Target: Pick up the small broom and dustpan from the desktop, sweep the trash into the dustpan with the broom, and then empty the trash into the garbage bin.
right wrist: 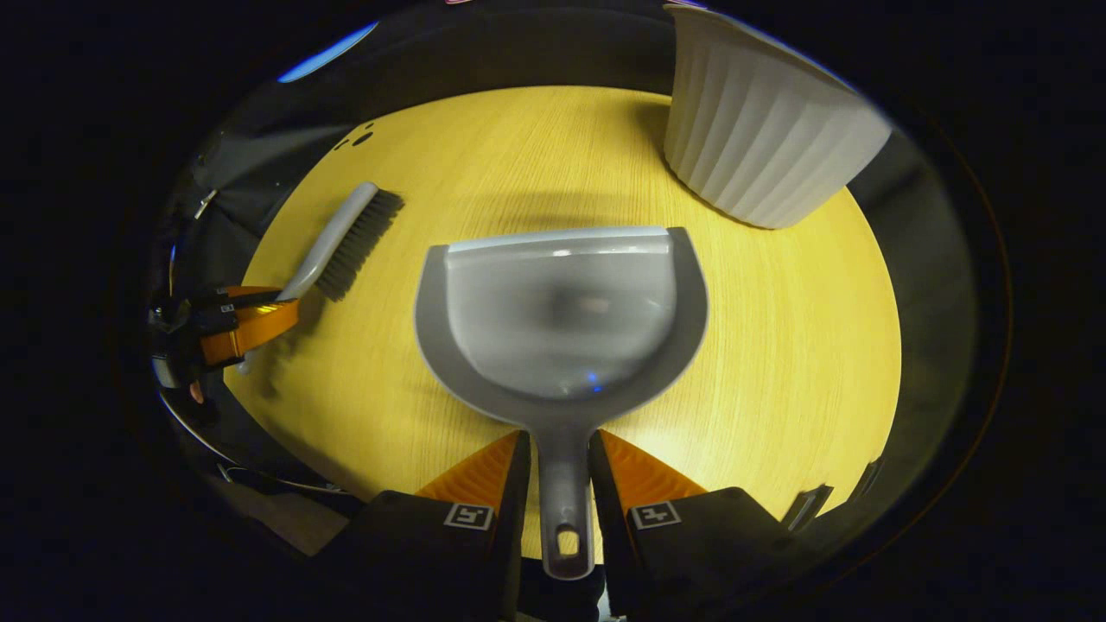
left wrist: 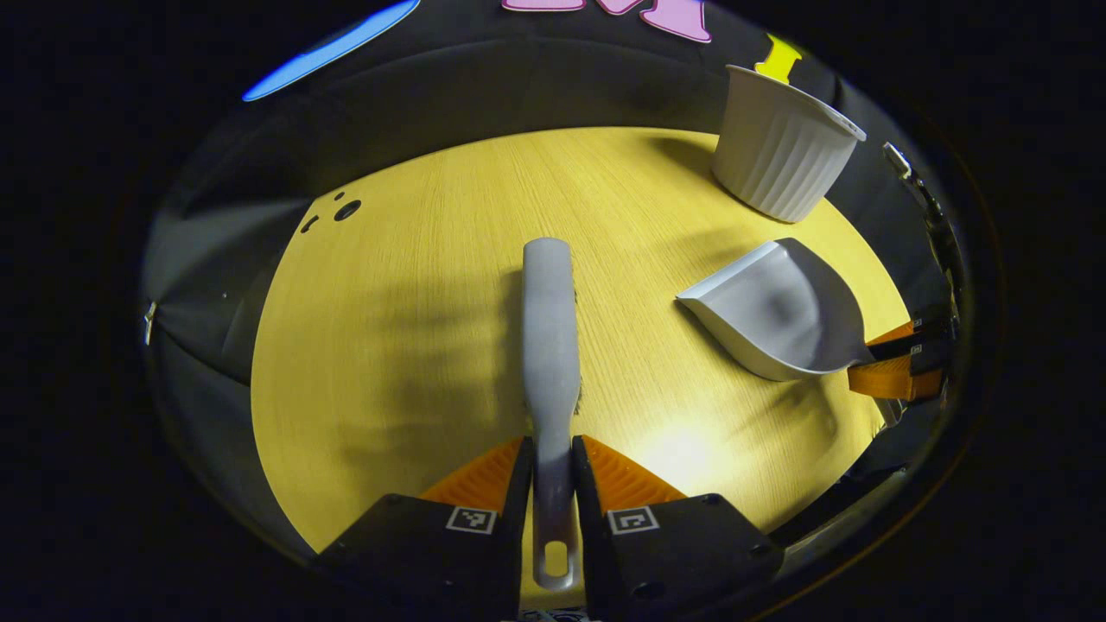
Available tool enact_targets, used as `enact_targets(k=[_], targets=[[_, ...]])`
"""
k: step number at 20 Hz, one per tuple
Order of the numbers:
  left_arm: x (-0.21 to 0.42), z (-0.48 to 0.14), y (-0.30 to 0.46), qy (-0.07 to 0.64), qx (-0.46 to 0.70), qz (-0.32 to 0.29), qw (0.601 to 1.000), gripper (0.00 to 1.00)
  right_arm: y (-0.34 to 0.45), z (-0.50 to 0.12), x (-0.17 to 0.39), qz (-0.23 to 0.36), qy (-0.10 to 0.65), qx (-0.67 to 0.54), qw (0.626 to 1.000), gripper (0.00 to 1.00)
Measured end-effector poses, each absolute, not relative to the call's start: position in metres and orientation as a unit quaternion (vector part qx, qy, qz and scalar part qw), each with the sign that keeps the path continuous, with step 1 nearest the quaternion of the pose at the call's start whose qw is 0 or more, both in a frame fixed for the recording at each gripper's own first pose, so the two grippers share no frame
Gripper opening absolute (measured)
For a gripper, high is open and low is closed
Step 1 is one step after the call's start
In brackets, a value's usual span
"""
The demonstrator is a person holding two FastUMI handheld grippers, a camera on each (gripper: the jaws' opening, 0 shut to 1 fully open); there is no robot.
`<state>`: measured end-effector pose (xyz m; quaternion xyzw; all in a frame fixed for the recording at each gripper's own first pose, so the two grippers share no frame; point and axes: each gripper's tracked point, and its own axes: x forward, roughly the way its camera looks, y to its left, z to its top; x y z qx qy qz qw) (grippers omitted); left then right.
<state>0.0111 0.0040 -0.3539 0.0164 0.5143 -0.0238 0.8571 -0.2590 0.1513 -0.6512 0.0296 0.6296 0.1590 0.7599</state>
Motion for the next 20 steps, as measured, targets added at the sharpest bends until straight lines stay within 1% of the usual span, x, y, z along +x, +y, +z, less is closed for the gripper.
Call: enact_targets(k=[2, 4, 5, 6, 10, 14, 16, 17, 18, 20], targets=[[0.008, -0.339, 0.007, 0.503, 0.019, -0.024, 0.863, 0.34, 0.147, -0.632, -0.261, 0.163, 0.619, 0.033, 0.768, 0.41], [0.008, -0.322, 0.009, 0.487, 0.021, -0.022, 0.873, 0.32, 0.145, -0.614, -0.261, 0.169, 0.606, 0.038, 0.777, 0.40], [0.008, -0.314, 0.009, 0.477, 0.020, -0.021, 0.878, 0.33, 0.146, -0.604, -0.262, 0.173, 0.598, 0.041, 0.782, 0.51], [0.009, -0.302, 0.009, 0.467, 0.018, -0.020, 0.884, 0.33, 0.146, -0.595, -0.261, 0.175, 0.588, 0.044, 0.788, 0.41], [0.019, -0.256, 0.002, 0.408, 0.008, -0.018, 0.913, 0.33, 0.157, -0.555, -0.245, 0.182, 0.529, 0.072, 0.826, 0.41], [0.030, -0.209, -0.006, 0.337, 0.005, -0.024, 0.941, 0.33, 0.161, -0.516, -0.222, 0.176, 0.458, 0.095, 0.866, 0.40], [0.032, -0.186, -0.010, 0.305, -0.002, -0.028, 0.952, 0.35, 0.161, -0.496, -0.212, 0.176, 0.417, 0.105, 0.885, 0.42], [0.034, -0.178, -0.015, 0.291, -0.005, -0.030, 0.956, 0.36, 0.160, -0.485, -0.207, 0.174, 0.395, 0.107, 0.896, 0.36], [0.034, -0.171, -0.018, 0.279, -0.005, -0.032, 0.960, 0.38, 0.158, -0.472, -0.201, 0.173, 0.373, 0.106, 0.905, 0.47], [0.032, -0.159, -0.021, 0.263, -0.002, -0.036, 0.964, 0.40, 0.155, -0.447, -0.192, 0.170, 0.326, 0.097, 0.925, 0.47]])
